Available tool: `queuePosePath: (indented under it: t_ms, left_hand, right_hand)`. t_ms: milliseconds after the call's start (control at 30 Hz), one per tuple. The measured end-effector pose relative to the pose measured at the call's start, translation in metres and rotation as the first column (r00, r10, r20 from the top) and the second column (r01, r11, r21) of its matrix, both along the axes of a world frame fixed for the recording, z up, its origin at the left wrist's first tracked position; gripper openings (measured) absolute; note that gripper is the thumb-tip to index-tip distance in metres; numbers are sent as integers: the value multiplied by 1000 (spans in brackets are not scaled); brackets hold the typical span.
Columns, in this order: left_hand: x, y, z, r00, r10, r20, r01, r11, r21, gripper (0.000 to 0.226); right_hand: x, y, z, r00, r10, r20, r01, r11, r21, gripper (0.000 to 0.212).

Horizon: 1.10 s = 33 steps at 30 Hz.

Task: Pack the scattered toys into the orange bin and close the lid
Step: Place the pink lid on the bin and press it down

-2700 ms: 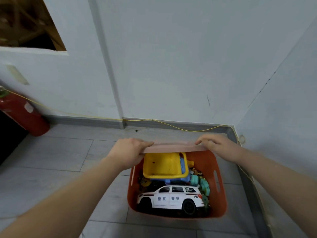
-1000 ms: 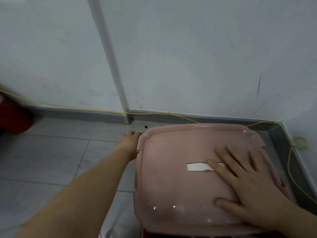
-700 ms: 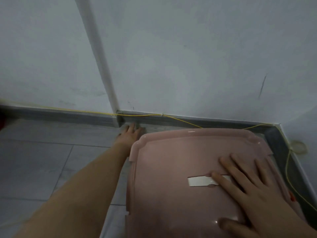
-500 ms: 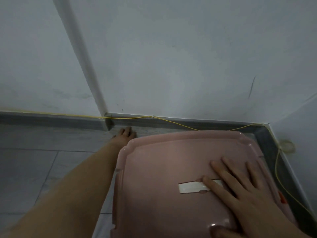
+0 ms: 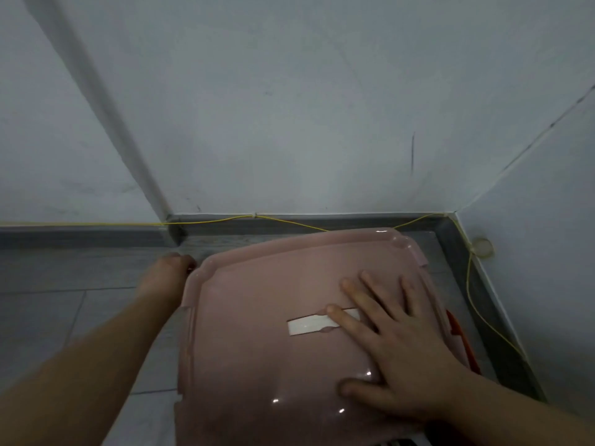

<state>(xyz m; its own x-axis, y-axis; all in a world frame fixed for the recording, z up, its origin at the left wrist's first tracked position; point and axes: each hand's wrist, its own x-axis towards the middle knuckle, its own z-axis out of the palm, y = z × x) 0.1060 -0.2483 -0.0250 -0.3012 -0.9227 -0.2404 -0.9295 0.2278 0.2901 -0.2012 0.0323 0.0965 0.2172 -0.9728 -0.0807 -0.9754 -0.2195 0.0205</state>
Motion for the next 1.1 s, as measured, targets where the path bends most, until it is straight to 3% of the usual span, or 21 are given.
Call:
queuePosePath:
  t_ms: [167,333,433,533,633,733,933,1100]
  left_hand:
    - [7,12,46,962,187,-197,-223,957,-186,23]
    - [-2,48,113,919,137,-369,-252,925,-285,23]
    - [-22,87,152,908,12,-420,-166,929,-332,20]
    - [-45,145,181,878,-220,-424,67,936,-346,21]
    - [-66,209,195,786,-445,-429,375,895,-240,24]
    - [-80,255,195,698,-568,-436,566,811,-150,19]
    - [-95,304,185,640,-594,-487,669,743,-27,27]
    - [-98,313,183,684,-588,-432,610,786,-103,34]
  right_hand:
    - [-1,3,7,999,-23,25,21,997,79,89]
    - [0,6,15,998,-44,36,39,989,144,90]
    - [2,6,21,999,-53,12,50,981,190,92]
    - [3,6,23,999,-47,0,46,975,217,92]
    - [1,7,25,999,-33,4,31,969,246,91]
    - [0,7,28,1000,-15,18,10,965,263,92]
    - [4,20,34,998,-36,44,20,943,331,88]
    - [4,26,46,998,-36,42,17,923,384,89]
